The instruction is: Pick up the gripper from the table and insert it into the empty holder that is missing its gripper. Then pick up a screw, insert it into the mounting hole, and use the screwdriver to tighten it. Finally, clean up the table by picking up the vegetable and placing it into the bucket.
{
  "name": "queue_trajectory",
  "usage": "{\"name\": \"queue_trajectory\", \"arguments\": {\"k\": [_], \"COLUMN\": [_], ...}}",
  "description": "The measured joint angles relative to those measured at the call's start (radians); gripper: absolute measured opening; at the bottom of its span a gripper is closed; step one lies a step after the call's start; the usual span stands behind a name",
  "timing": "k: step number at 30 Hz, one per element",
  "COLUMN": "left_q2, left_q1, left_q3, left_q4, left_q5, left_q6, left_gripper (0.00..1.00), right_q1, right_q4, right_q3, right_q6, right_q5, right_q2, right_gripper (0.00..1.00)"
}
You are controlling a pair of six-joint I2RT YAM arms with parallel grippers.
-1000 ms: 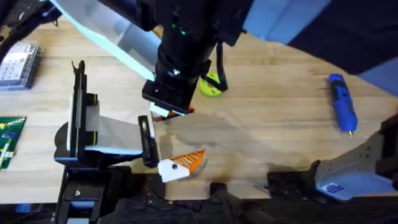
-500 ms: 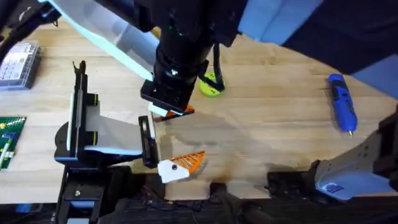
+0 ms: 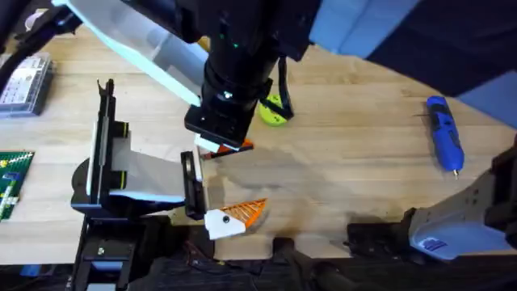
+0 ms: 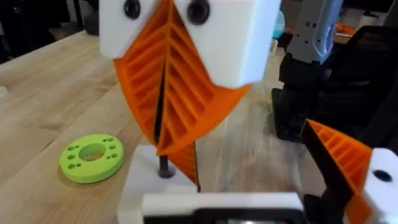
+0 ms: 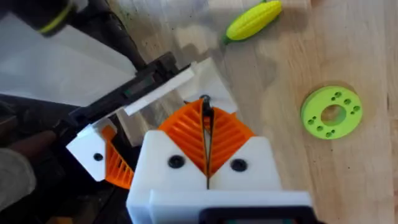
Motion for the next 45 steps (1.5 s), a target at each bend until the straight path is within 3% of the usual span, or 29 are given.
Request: {"name": "queue_trajectory", "arguments": {"k": [43,45], "left_q2": [0.0,0.0], "left_q1": [0.0,0.0], "left_q3": [0.0,0.0], "left_q4": [-0.001,-0.002], "left_q5": [0.004,0.008], "left_q6": [0.0,-0.001], "left_gripper": [0.993,0.993], "right_q1": [0.011,0.011], "right_q4": [-0.009,-0.009], "right_q3": [0.0,0.0], "right_q6": [0.0,0.002], "right_q5": [0.001,0.001], "right_q2": [0.038,0.038], "right_gripper": [0.006,0.059]}}
